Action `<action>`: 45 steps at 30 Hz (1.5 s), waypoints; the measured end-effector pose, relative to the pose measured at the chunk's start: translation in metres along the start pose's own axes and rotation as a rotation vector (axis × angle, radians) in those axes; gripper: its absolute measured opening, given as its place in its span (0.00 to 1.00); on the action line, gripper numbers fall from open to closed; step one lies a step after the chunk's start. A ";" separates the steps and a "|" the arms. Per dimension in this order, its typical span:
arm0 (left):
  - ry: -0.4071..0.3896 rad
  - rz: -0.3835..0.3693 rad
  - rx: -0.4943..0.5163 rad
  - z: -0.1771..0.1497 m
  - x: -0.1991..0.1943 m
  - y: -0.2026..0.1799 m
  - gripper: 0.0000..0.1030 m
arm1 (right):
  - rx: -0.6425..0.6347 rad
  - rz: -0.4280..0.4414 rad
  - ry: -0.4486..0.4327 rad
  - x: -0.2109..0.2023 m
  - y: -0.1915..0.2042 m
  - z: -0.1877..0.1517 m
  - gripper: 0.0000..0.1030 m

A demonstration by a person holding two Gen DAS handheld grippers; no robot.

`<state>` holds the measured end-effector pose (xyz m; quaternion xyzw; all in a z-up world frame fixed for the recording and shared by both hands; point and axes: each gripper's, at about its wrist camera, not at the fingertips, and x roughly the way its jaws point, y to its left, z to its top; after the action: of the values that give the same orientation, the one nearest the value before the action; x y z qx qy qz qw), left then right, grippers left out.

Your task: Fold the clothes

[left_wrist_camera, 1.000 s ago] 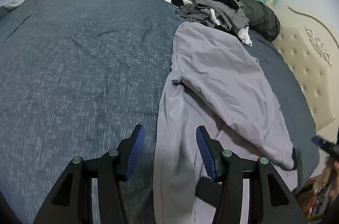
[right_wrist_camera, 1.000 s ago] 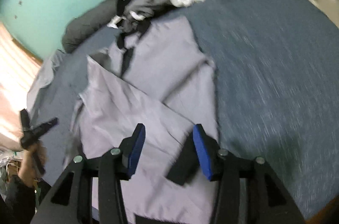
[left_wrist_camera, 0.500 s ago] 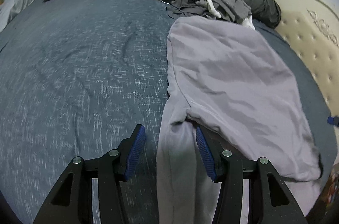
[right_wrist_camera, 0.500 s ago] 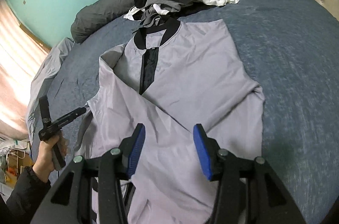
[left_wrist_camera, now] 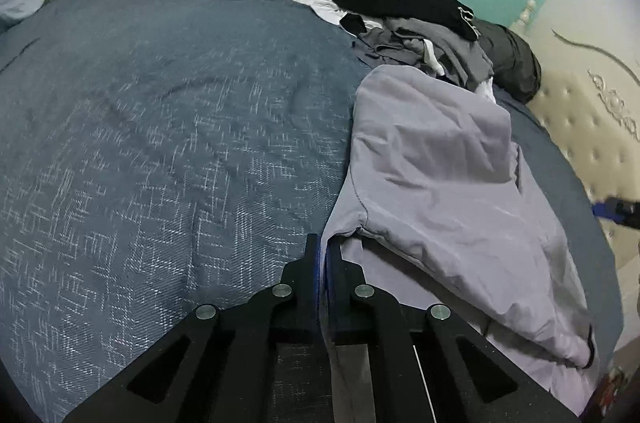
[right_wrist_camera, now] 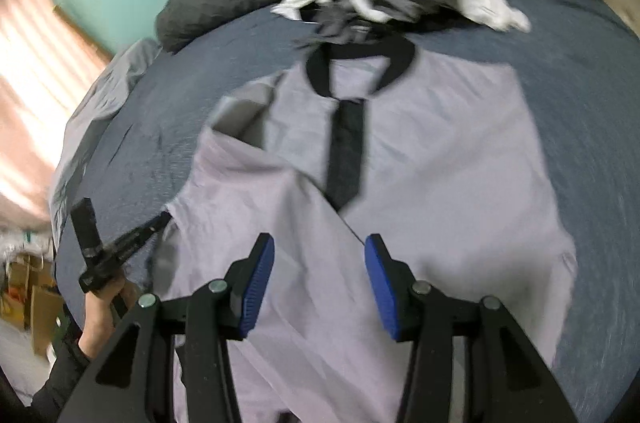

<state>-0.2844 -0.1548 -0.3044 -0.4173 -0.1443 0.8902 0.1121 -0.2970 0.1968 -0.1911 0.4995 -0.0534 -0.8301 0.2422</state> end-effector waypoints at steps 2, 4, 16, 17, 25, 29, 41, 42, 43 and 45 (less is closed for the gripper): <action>-0.002 -0.010 -0.011 -0.001 -0.001 0.000 0.02 | -0.041 0.012 -0.002 0.012 0.020 0.018 0.46; 0.000 -0.014 -0.018 -0.003 0.000 0.000 0.02 | -0.066 0.030 0.008 0.026 0.035 0.036 0.46; 0.017 -0.050 -0.053 -0.003 0.001 0.006 0.03 | -0.062 0.067 0.166 0.150 0.079 0.150 0.57; 0.019 -0.054 -0.056 -0.003 0.001 0.007 0.03 | -0.038 0.064 0.177 0.161 0.076 0.157 0.57; 0.039 -0.078 -0.075 -0.003 0.002 0.009 0.03 | 0.060 0.034 0.269 0.222 0.060 0.188 0.57; 0.044 -0.087 -0.074 -0.003 0.003 0.010 0.03 | 0.069 0.036 0.321 0.246 0.057 0.194 0.57; 0.056 -0.092 -0.091 -0.007 0.006 0.014 0.03 | -0.124 0.078 0.224 0.262 0.093 0.213 0.06; 0.055 -0.091 -0.093 -0.007 0.006 0.015 0.03 | -0.154 0.074 0.220 0.265 0.099 0.215 0.06; 0.055 -0.089 -0.095 -0.007 0.006 0.015 0.03 | -0.186 0.066 0.220 0.269 0.105 0.217 0.06; 0.056 -0.091 -0.100 -0.008 0.006 0.017 0.03 | -0.257 0.038 0.227 0.279 0.116 0.217 0.06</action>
<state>-0.2835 -0.1671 -0.3198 -0.4403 -0.2044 0.8638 0.1353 -0.5498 -0.0653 -0.2696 0.5539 0.0714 -0.7636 0.3241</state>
